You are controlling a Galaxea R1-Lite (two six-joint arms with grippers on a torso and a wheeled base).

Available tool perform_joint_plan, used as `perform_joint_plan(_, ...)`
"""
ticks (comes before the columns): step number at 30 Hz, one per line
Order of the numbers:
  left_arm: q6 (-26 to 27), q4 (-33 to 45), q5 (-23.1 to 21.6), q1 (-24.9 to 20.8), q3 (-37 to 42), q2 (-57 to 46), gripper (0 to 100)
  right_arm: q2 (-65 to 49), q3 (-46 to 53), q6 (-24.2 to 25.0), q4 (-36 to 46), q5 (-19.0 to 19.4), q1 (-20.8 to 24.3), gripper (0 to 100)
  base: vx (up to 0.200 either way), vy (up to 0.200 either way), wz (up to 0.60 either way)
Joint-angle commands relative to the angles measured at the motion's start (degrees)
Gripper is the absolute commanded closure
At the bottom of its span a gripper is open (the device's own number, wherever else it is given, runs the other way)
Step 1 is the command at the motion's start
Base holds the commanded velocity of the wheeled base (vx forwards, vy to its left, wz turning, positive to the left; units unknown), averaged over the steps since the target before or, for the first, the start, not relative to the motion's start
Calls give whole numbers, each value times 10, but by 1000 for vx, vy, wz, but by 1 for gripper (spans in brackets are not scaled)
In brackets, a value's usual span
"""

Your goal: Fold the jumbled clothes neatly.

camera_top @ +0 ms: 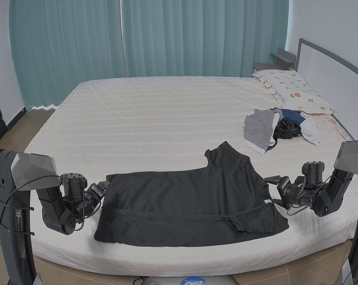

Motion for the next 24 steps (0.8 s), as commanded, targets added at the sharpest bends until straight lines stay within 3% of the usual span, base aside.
perform_joint_plan(1,6,-9,-23,10,9,-2,0,1,1,0,-7,0,-1,0,0,0,0)
perform_joint_plan(7,55,-34,-73,6,49,0,0,1,5,-1,-7,0,1,0,0,0,0)
perform_joint_plan(17,103,-64,-75,-7,86,6,0,-8,9,-4,-7,-5,1,0,0,0,0)
perform_joint_plan(21,112,-64,-75,-7,87,7,0,-30,13,-31,-7,-26,-4,0,0,0,0)
perform_joint_plan(24,112,-64,-75,-8,87,12,0,-20,14,-90,-7,-48,-4,0,0,0,0)
